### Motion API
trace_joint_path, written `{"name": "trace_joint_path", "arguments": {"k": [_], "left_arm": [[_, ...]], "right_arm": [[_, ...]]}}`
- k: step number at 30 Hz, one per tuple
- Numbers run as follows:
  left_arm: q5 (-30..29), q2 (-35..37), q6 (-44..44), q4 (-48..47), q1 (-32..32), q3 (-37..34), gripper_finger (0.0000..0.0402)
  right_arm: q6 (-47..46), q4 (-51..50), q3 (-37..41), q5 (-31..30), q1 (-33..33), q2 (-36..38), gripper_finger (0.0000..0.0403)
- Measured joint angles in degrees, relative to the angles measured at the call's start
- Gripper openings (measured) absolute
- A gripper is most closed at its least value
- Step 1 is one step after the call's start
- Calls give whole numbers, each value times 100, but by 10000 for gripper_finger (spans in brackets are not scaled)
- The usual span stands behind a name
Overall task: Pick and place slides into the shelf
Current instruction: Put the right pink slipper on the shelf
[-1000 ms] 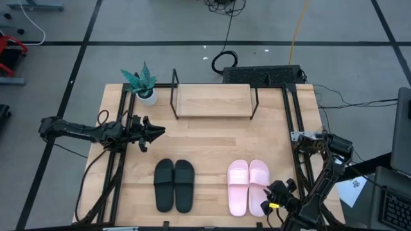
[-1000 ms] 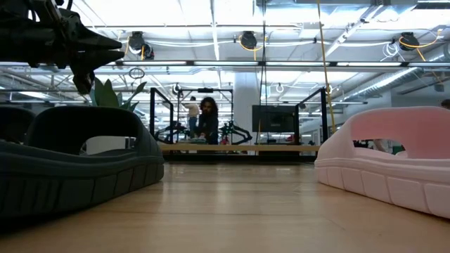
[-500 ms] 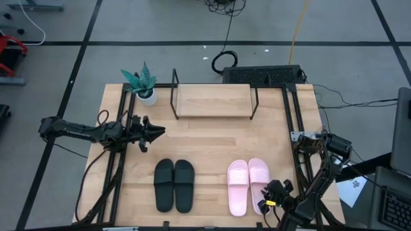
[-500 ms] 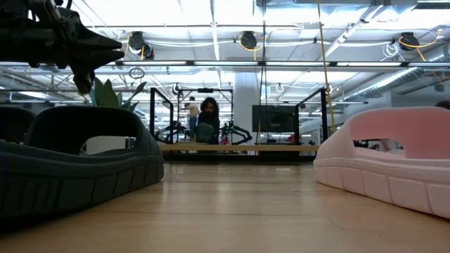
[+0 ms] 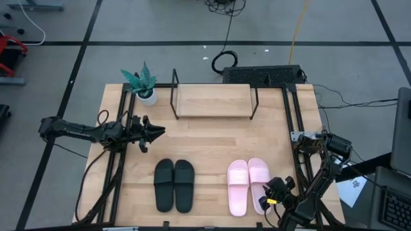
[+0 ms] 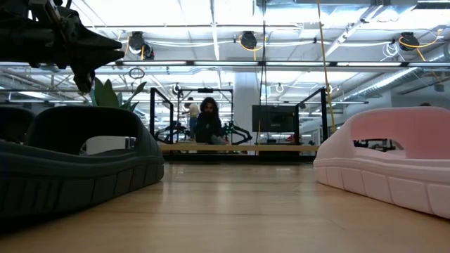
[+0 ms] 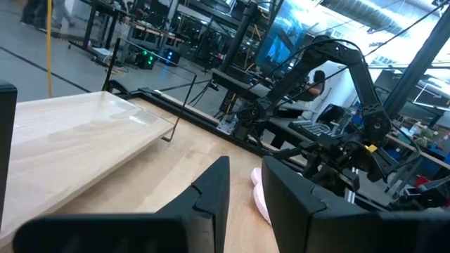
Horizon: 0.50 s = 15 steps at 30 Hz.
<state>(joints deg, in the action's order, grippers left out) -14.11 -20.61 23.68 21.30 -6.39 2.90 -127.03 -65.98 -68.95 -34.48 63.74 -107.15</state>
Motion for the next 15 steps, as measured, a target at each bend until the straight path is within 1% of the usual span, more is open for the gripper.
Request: {"name": "trace_joint_path", "arguments": {"k": [5,8,15], "left_arm": [[0,1,-112,0,0,0,88],[2,1,-131,2,0,0,88],[2,0,-125,0,-1,0,88]], "right_arm": [[-169,-178,21,-56,-8,0,86],[-290,-157,128,-355,-11,0,86],[-203,241,615,-496,-283,0,86]]}}
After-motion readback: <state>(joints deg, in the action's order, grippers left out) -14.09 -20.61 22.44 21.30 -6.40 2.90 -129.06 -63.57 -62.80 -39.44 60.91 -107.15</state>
